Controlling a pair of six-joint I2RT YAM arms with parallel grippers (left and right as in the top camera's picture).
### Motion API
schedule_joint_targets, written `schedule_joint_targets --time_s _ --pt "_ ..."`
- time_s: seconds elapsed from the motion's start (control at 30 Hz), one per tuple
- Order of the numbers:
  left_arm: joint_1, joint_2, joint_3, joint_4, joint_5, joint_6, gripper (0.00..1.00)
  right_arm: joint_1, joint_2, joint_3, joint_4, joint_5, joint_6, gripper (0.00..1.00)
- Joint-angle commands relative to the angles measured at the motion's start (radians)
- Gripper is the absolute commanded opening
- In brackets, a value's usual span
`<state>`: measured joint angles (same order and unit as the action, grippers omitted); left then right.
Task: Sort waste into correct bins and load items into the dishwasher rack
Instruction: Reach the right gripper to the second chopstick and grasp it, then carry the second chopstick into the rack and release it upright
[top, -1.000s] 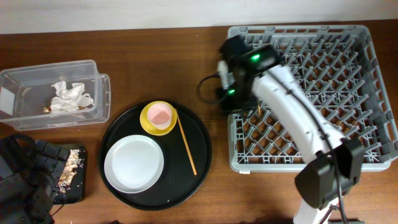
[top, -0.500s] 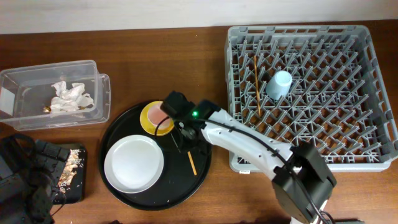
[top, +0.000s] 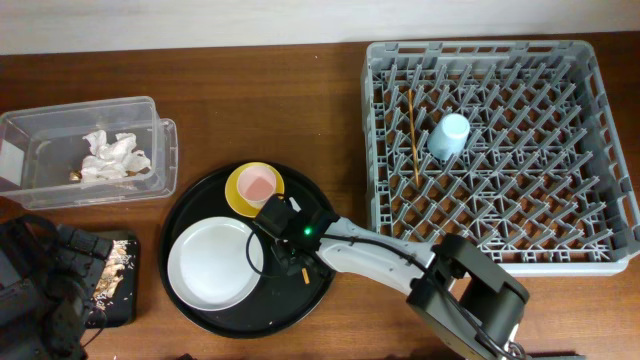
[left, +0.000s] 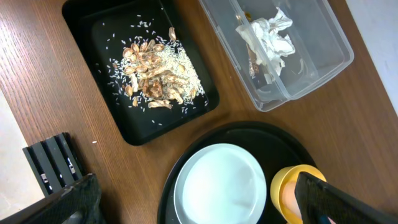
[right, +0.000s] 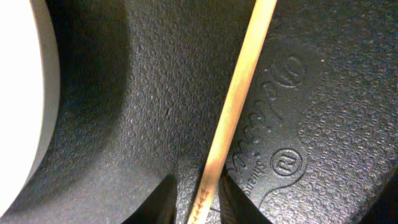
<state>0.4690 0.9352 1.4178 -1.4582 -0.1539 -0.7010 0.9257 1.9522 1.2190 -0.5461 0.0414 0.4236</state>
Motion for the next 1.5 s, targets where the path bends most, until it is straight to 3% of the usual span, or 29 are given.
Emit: schedule_joint_targets --time_s 0.0,0.07,0.17,0.27,0.4,0.57,0.67,0.77,0.83,0.97,1.1,1.27,1.47 --pt "0.005 -0.002 0.009 0.001 0.000 -0.006 0.99 -0.017 0.019 -0.007 0.000 0.049 0.031 0.25" --pt "0.005 -0.002 0.009 0.001 0.000 -0.006 0.99 -0.018 0.021 -0.007 0.000 0.050 0.039 0.23" --pt "0.005 -0.002 0.009 0.001 0.000 -0.006 0.99 -0.018 0.023 -0.006 0.001 0.050 0.050 0.07" --pt "0.005 -0.002 0.009 0.001 0.000 -0.006 1.00 -0.041 -0.013 0.049 -0.048 0.050 0.056 0.04" --pt "0.005 -0.002 0.009 0.001 0.000 -0.006 1.00 -0.194 -0.102 0.255 -0.260 0.046 0.046 0.04" --pt "0.005 -0.002 0.009 0.001 0.000 -0.006 0.99 -0.481 -0.128 0.529 -0.495 0.032 -0.141 0.04" --pt "0.005 -0.002 0.009 0.001 0.000 -0.006 0.99 -0.614 -0.126 0.563 -0.533 -0.290 -0.232 0.05" --pt "0.005 -0.002 0.009 0.001 0.000 -0.006 0.99 -0.584 -0.111 0.551 -0.542 -0.381 -0.079 0.22" --pt "0.005 -0.002 0.009 0.001 0.000 -0.006 0.99 -0.509 -0.080 0.551 -0.523 -0.352 0.045 0.57" --pt "0.005 -0.002 0.009 0.001 0.000 -0.006 1.00 -0.348 0.029 0.551 -0.505 -0.091 0.483 0.52" --pt "0.005 -0.002 0.009 0.001 0.000 -0.006 0.99 -0.258 0.154 0.551 -0.427 -0.040 0.698 0.48" --pt "0.005 -0.002 0.009 0.001 0.000 -0.006 0.99 -0.235 0.264 0.551 -0.369 -0.045 0.843 0.44" --pt "0.005 -0.002 0.009 0.001 0.000 -0.006 1.00 -0.230 0.336 0.551 -0.328 -0.049 0.869 0.44"
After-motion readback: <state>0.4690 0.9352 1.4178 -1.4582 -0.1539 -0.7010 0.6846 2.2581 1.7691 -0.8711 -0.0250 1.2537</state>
